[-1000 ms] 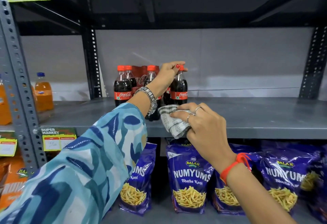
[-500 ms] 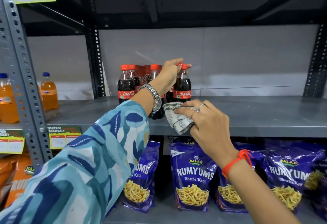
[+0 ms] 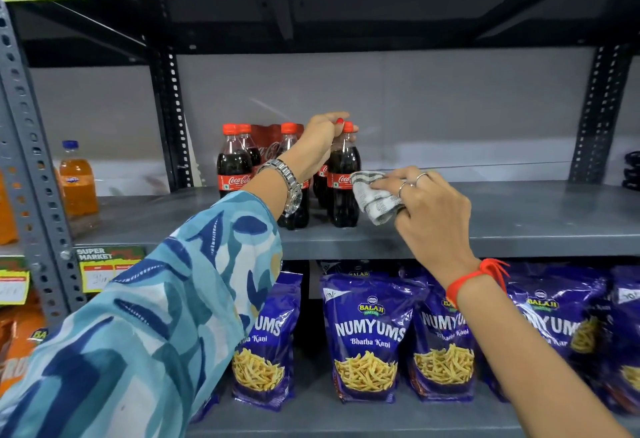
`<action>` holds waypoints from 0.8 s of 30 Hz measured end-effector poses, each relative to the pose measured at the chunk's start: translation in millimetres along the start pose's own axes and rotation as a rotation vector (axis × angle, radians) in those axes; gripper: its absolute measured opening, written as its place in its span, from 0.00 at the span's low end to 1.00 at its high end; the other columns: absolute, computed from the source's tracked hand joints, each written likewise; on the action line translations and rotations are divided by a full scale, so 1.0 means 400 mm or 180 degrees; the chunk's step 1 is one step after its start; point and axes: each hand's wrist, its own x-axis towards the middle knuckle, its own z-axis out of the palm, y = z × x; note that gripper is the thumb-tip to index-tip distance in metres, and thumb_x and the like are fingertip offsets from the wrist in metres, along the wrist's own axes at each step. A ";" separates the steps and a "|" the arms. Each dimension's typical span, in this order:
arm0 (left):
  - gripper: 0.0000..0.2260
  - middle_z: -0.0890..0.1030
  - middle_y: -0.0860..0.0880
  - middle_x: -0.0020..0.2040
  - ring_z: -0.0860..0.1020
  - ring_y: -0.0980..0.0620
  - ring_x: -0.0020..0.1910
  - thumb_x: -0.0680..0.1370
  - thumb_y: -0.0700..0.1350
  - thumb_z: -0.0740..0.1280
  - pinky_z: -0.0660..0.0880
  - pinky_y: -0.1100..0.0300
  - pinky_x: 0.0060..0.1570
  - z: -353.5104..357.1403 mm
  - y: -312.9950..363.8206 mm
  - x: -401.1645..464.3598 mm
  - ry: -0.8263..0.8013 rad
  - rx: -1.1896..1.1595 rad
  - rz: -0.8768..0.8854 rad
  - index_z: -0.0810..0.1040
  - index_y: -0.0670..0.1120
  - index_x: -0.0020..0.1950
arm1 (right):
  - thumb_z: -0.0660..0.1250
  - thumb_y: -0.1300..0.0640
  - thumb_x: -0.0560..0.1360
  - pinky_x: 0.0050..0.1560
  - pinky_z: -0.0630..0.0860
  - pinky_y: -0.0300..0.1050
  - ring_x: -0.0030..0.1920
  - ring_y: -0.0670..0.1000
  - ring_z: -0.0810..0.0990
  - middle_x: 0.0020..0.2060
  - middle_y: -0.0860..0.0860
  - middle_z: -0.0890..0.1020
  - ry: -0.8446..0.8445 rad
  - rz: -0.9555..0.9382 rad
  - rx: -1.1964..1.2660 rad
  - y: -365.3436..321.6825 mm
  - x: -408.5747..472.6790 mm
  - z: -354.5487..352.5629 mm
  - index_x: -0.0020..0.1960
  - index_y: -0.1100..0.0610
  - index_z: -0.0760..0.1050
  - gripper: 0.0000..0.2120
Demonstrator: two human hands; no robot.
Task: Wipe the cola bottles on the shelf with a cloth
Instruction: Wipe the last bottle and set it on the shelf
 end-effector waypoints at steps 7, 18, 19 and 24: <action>0.20 0.73 0.45 0.66 0.73 0.52 0.62 0.80 0.41 0.57 0.67 0.66 0.60 0.004 0.013 -0.037 -0.0132 0.1431 0.0672 0.62 0.41 0.72 | 0.59 0.66 0.61 0.30 0.65 0.39 0.38 0.58 0.78 0.42 0.51 0.83 -0.0032 0.0124 -0.0357 0.115 0.051 0.042 0.46 0.53 0.83 0.20; 0.28 0.53 0.47 0.77 0.48 0.49 0.77 0.80 0.56 0.50 0.37 0.46 0.72 -0.101 0.000 -0.120 0.0618 0.4855 0.2351 0.50 0.45 0.76 | 0.69 0.72 0.66 0.44 0.74 0.52 0.48 0.60 0.77 0.49 0.53 0.81 -0.0900 0.0161 -0.0925 0.147 0.075 0.139 0.53 0.53 0.82 0.21; 0.28 0.53 0.47 0.78 0.48 0.49 0.77 0.80 0.57 0.49 0.37 0.45 0.72 -0.114 -0.005 -0.123 0.0637 0.4935 0.2303 0.49 0.45 0.76 | 0.67 0.70 0.69 0.49 0.74 0.52 0.53 0.59 0.76 0.53 0.53 0.80 -0.1247 0.0158 -0.1050 0.144 0.073 0.147 0.57 0.52 0.79 0.21; 0.30 0.50 0.46 0.78 0.46 0.48 0.77 0.78 0.59 0.46 0.35 0.45 0.71 -0.162 -0.010 -0.152 0.0710 0.5224 0.2247 0.47 0.45 0.76 | 0.60 0.61 0.75 0.64 0.68 0.50 0.67 0.56 0.70 0.67 0.54 0.73 -0.2977 0.0748 -0.0450 0.149 0.064 0.167 0.70 0.50 0.69 0.23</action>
